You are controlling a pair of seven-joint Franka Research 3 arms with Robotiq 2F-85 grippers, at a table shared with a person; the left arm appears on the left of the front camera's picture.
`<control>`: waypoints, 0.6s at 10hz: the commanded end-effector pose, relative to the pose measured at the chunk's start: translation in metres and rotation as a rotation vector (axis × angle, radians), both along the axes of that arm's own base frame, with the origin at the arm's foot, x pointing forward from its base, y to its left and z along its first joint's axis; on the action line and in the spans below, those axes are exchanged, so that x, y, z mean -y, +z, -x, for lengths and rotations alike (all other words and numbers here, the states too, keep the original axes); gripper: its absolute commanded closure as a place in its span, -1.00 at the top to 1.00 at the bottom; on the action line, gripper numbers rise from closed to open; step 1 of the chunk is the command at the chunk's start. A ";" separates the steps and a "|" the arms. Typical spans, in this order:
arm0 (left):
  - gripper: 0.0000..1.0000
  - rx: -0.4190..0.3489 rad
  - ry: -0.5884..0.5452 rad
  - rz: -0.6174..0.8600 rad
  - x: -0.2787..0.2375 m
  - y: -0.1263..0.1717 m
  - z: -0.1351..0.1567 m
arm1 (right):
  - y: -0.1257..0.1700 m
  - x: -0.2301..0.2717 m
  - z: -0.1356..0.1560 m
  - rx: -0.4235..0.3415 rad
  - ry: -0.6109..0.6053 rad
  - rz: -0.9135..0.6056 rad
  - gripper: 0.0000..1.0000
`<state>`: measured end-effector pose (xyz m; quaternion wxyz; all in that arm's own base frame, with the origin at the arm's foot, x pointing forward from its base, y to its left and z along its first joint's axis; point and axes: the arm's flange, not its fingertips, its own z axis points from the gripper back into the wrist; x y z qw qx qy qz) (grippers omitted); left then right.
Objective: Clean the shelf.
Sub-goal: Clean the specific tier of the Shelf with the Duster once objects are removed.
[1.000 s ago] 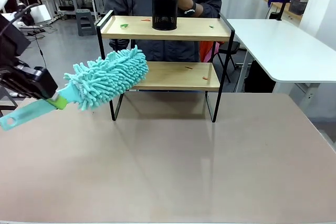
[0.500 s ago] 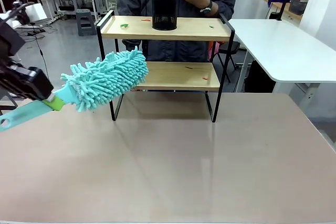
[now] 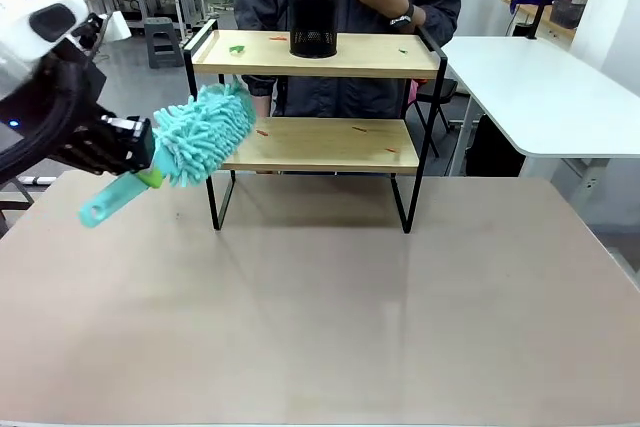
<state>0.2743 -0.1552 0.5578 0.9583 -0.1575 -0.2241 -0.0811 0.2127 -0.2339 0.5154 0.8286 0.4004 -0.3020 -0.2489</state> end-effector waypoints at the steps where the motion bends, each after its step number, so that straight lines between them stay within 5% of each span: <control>1: -0.75 0.023 0.078 -0.042 0.020 -0.006 -0.021 | -0.001 -0.001 -0.001 0.028 0.009 0.004 1.00; 6: -0.75 0.023 0.159 -0.124 0.060 -0.026 -0.089 | -0.001 -0.001 -0.001 0.028 0.009 0.004 1.00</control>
